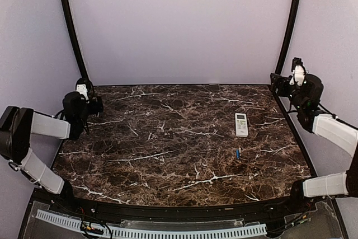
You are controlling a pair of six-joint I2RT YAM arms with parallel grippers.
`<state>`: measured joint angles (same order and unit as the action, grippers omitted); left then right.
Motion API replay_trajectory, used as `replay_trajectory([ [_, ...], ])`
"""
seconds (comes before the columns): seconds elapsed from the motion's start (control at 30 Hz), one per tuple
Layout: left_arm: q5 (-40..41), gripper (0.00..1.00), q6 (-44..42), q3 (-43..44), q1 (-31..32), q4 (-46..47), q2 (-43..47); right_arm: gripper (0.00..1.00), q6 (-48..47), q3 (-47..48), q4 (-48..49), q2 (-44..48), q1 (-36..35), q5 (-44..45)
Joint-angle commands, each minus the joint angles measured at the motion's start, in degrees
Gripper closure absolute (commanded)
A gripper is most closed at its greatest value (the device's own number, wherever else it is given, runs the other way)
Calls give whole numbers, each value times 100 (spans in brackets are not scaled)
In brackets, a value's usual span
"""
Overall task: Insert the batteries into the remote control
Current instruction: Pick up the remote control from the center of the board.
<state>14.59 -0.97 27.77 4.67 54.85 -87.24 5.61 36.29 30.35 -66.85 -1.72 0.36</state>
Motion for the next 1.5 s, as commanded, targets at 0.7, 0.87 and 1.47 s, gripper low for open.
replay_trajectory([
  [0.7,-2369,13,66,1797,1163,-3160,2184,5,1653,3685,-6602,-3887,-2037,973],
  [0.87,-2530,13,-75,1649,1230,-2991,2264,7,1656,3801,-6740,-4435,-2040,1130],
  [1.47,-3421,20,-1393,1311,1653,-2787,2451,82,561,3981,-6851,-3700,-2316,-1112],
])
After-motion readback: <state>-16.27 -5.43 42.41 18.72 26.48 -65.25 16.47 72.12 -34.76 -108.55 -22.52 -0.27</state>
